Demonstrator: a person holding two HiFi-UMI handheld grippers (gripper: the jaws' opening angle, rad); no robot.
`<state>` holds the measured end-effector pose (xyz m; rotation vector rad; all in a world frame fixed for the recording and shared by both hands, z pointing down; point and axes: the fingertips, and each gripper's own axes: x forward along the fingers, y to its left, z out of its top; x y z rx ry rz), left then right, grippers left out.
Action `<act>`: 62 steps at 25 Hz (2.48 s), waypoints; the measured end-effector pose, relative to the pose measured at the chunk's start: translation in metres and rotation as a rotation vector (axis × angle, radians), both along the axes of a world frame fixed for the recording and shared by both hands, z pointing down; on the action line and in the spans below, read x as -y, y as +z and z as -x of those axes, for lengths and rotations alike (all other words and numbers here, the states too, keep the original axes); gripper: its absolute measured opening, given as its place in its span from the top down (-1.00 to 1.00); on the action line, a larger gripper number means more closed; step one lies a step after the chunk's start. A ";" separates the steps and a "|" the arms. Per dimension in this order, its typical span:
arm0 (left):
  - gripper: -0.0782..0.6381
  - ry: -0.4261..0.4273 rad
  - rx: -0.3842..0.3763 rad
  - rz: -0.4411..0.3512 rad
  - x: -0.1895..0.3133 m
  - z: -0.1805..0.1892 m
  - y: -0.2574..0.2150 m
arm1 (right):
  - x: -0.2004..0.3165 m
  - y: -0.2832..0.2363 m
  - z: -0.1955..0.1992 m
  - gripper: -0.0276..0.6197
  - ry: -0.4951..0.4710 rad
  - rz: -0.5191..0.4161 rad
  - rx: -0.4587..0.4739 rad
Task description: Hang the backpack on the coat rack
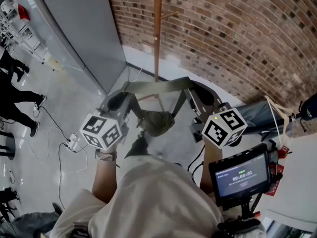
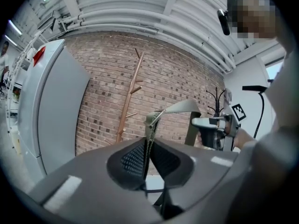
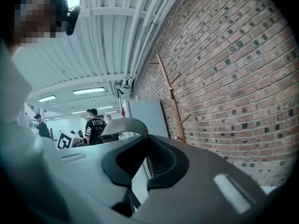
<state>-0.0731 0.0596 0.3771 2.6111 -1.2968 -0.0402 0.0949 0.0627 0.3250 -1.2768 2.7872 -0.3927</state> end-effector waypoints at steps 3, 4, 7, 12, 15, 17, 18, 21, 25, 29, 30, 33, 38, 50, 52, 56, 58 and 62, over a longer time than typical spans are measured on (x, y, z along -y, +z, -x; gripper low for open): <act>0.74 0.001 -0.001 0.014 0.014 0.001 0.005 | 0.015 0.004 0.000 0.89 0.000 0.015 0.003; 0.74 0.001 -0.002 0.019 0.020 0.001 0.007 | 0.020 0.005 0.001 0.89 -0.003 0.019 0.002; 0.74 0.016 0.005 0.026 0.038 -0.001 0.011 | 0.038 0.010 0.001 0.89 -0.003 0.032 0.011; 0.74 0.041 0.005 0.042 0.073 0.002 0.020 | 0.072 0.017 0.006 0.89 0.015 0.050 0.026; 0.74 0.054 -0.002 0.056 0.095 0.006 0.024 | 0.093 0.020 0.012 0.89 0.024 0.065 0.029; 0.74 0.067 -0.006 0.063 0.109 0.007 0.025 | 0.105 0.020 0.012 0.89 0.043 0.075 0.041; 0.74 0.074 -0.008 0.065 0.116 0.008 0.025 | 0.111 0.020 0.012 0.89 0.054 0.077 0.046; 0.74 0.098 -0.011 0.064 0.139 0.011 0.026 | 0.130 0.020 0.013 0.89 0.085 0.075 0.051; 0.74 0.133 -0.011 0.062 0.169 0.013 0.024 | 0.156 0.018 0.016 0.89 0.117 0.075 0.058; 0.74 0.163 -0.004 0.056 0.198 0.014 0.020 | 0.180 0.015 0.017 0.89 0.150 0.078 0.071; 0.74 0.170 -0.003 0.057 0.205 0.015 0.020 | 0.186 0.015 0.018 0.89 0.157 0.079 0.071; 0.74 0.191 -0.001 0.064 0.222 0.017 0.021 | 0.204 0.015 0.021 0.89 0.174 0.085 0.071; 0.74 0.213 0.004 0.095 0.244 0.019 0.030 | 0.226 0.022 0.022 0.89 0.197 0.114 0.084; 0.74 0.157 -0.017 0.215 0.265 0.014 0.065 | 0.260 0.054 0.017 0.88 0.111 0.235 0.209; 0.74 0.140 -0.019 0.231 0.269 0.013 0.070 | 0.267 0.060 0.017 0.88 0.094 0.254 0.220; 0.74 0.116 -0.018 0.259 0.274 0.008 0.080 | 0.279 0.072 0.014 0.88 0.077 0.286 0.223; 0.73 0.101 -0.019 0.274 0.278 0.007 0.084 | 0.285 0.077 0.013 0.88 0.069 0.299 0.217; 0.73 0.081 -0.010 0.298 0.286 0.004 0.094 | 0.296 0.088 0.010 0.88 0.057 0.322 0.209</act>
